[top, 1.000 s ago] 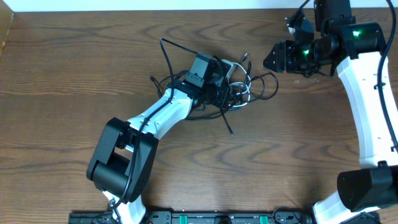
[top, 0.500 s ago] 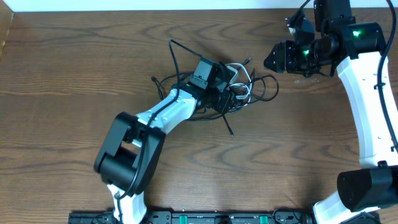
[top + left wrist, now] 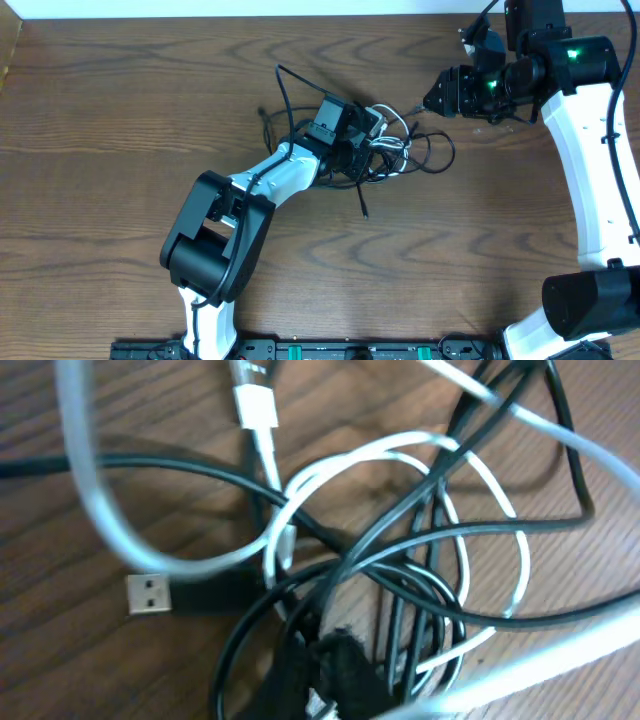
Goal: Untangle cables
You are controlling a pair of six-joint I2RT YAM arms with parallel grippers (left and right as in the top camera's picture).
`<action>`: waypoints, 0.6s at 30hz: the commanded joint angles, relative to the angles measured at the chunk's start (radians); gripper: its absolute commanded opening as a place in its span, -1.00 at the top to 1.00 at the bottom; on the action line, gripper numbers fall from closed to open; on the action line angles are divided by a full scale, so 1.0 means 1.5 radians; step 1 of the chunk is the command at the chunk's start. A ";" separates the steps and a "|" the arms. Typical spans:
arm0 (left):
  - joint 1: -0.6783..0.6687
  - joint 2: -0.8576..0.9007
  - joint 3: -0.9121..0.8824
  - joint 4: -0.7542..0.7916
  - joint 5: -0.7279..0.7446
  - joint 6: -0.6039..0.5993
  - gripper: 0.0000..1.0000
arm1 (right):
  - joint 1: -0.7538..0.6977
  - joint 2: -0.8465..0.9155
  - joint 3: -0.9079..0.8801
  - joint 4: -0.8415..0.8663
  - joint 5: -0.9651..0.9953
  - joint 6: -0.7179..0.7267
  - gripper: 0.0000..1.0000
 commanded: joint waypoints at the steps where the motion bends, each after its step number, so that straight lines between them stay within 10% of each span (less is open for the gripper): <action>1: 0.001 -0.037 0.010 -0.002 -0.024 -0.029 0.85 | 0.001 -0.012 0.001 0.000 0.003 -0.012 -0.18; 18: 0.001 -0.331 0.010 -0.097 -0.141 -0.103 0.85 | 0.039 0.000 0.000 0.008 0.002 -0.012 -0.19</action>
